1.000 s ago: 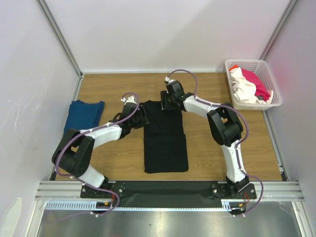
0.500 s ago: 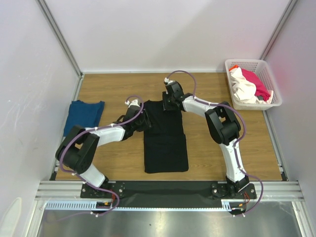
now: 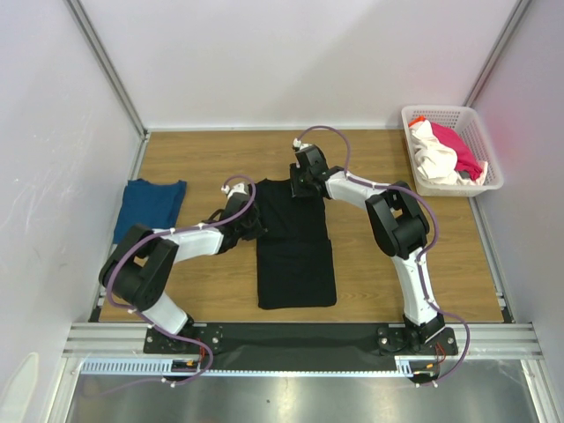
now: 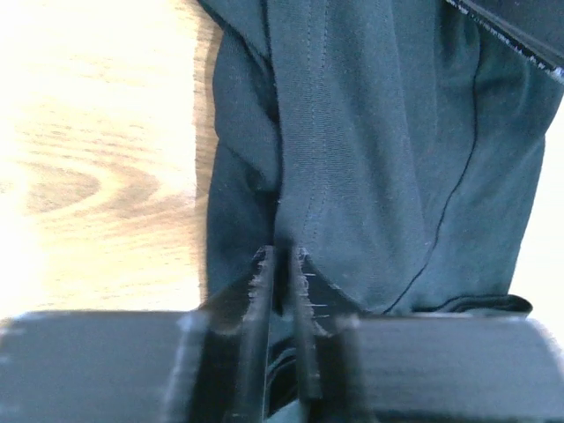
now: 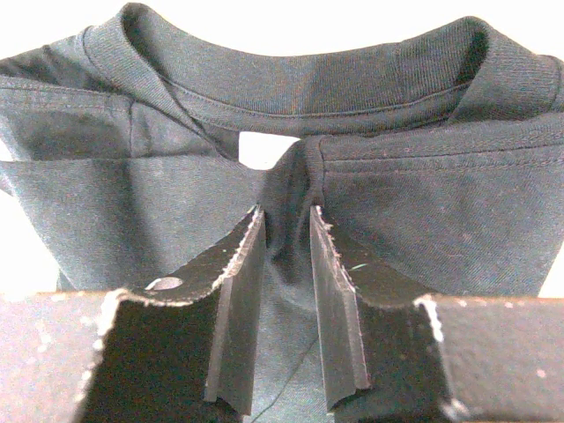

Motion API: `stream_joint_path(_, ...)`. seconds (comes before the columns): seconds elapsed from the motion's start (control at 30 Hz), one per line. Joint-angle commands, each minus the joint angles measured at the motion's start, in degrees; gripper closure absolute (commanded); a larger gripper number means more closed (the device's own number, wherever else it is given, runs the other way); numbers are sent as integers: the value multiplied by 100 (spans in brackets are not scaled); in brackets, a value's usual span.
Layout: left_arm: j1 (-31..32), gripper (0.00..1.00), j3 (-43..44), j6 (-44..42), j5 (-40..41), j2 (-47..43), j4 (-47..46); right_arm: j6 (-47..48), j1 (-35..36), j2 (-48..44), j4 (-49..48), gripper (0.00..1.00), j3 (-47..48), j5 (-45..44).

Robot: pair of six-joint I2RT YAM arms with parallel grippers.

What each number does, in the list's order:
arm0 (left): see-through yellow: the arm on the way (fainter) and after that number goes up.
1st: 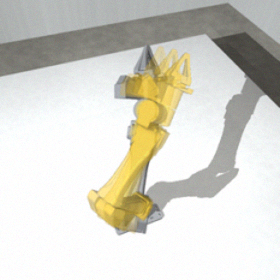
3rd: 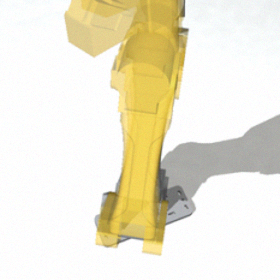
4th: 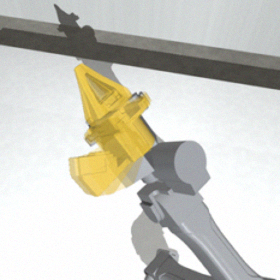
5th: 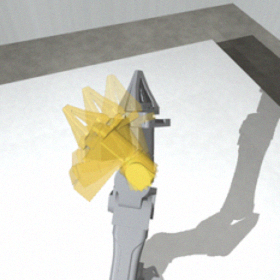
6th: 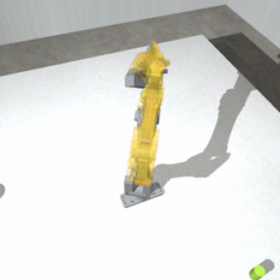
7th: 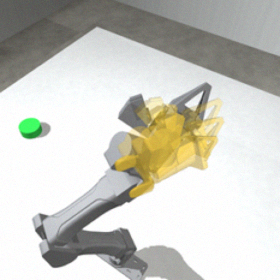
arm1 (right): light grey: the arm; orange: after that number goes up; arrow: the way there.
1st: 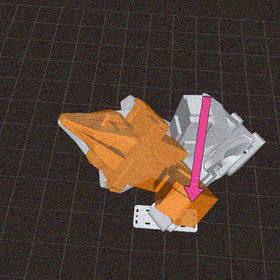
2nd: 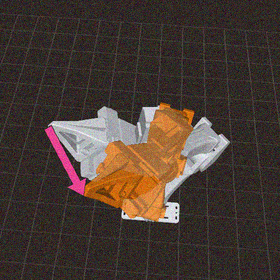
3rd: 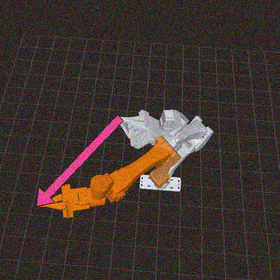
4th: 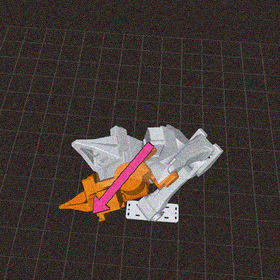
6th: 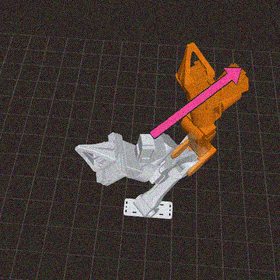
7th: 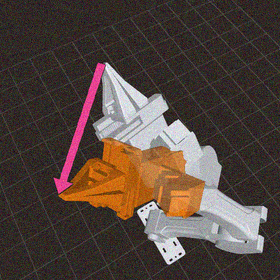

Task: Fold and stack the t-shirts
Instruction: Fold the tshirt

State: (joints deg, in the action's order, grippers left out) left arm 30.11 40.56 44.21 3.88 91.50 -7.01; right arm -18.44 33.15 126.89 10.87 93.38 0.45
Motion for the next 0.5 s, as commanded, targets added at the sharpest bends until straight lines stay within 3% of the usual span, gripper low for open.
stream_joint_path(0.0,92,90,40,53,25,43,-152,50,16,46,-94,68,171,-1)
stream_joint_path(0.07,101,100,49,70,78,34,-65,51,8,64,-94,68,171,-10)
stream_joint_path(0.47,109,100,-373,405,895,-1046,498,33,16,81,-77,68,154,-36)
